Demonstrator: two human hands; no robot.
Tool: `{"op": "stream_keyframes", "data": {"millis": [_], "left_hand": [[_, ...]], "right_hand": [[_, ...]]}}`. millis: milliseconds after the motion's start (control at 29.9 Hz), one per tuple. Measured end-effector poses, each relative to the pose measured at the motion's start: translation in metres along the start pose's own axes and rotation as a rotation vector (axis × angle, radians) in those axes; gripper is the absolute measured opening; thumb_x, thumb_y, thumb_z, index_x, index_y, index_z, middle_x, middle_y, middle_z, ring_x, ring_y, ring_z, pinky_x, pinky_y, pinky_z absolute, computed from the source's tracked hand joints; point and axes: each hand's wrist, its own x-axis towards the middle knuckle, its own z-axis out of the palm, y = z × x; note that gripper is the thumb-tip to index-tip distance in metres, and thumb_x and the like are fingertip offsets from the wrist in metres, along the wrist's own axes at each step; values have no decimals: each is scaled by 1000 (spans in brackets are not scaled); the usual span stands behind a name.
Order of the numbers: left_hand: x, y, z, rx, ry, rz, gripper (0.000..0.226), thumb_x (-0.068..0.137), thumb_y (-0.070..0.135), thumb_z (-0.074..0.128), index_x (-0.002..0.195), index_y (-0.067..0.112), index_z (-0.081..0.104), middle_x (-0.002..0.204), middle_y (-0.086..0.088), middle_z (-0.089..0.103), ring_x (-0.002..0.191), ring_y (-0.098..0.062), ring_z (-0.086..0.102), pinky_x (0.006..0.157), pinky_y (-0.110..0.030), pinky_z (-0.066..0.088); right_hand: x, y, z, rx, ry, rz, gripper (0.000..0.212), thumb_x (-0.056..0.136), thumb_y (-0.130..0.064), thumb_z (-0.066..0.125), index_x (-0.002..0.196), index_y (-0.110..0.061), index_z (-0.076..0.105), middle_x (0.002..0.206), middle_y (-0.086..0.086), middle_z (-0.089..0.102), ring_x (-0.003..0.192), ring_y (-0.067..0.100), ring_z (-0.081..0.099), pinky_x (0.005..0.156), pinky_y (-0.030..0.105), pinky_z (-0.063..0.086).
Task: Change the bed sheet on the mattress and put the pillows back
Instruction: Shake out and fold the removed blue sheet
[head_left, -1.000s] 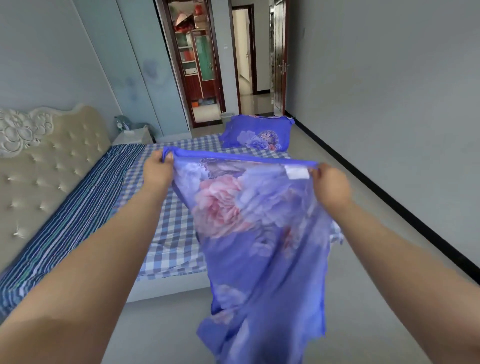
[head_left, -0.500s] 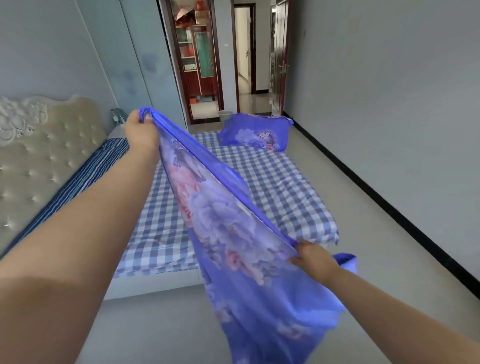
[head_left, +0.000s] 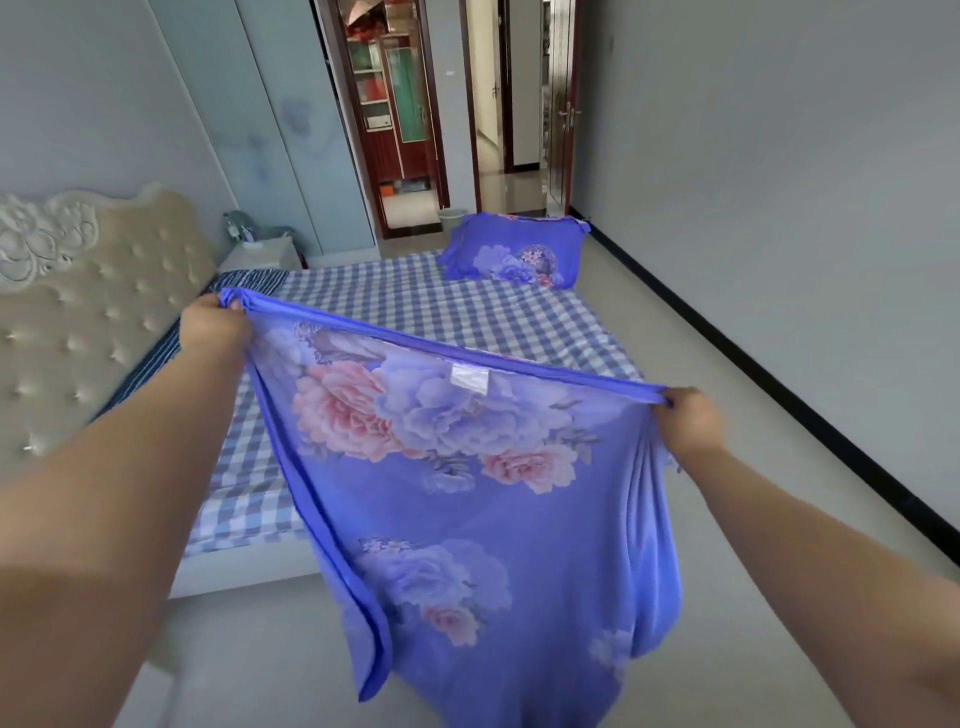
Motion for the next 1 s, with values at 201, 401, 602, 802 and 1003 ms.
{"op": "stream_keyframes", "data": {"millis": [201, 401, 602, 802, 1003], "left_hand": [[-23, -5, 7, -406, -90, -253, 29, 98, -1, 34, 89, 20, 52, 89, -3, 55, 75, -20, 51, 56, -36, 56], [4, 20, -14, -495, 169, 39, 30, 90, -6, 31, 86, 20, 43, 76, 8, 45, 77, -11, 49, 71, -18, 47], [3, 13, 10, -441, -46, 147, 24, 86, 2, 37, 78, 23, 48, 74, 3, 47, 66, -9, 43, 65, -28, 40], [5, -12, 14, -642, -7, 62, 22, 71, -4, 40, 76, 16, 44, 72, -4, 46, 60, -11, 49, 59, -23, 48], [14, 79, -26, -596, 219, 227, 32, 88, -4, 32, 76, 25, 39, 75, 10, 40, 80, -10, 39, 76, -10, 35]], "right_hand": [[55, -56, -57, 209, 312, -101, 16, 86, -7, 53, 79, 1, 66, 80, 19, 55, 72, 25, 48, 66, 26, 32], [36, -60, -41, -129, -246, -61, 25, 91, -16, 59, 97, 7, 68, 90, 24, 63, 84, 24, 58, 68, 28, 34], [41, -65, -78, 278, 310, 101, 23, 87, -9, 54, 92, 11, 65, 89, 31, 63, 83, 27, 61, 70, 38, 41], [82, -113, -145, 40, 485, -314, 27, 87, -4, 49, 104, 10, 65, 106, 34, 61, 101, 40, 56, 84, 40, 35], [69, -106, -121, -3, 362, -181, 27, 90, -13, 53, 104, 7, 64, 104, 34, 61, 97, 45, 59, 79, 43, 45]]}}
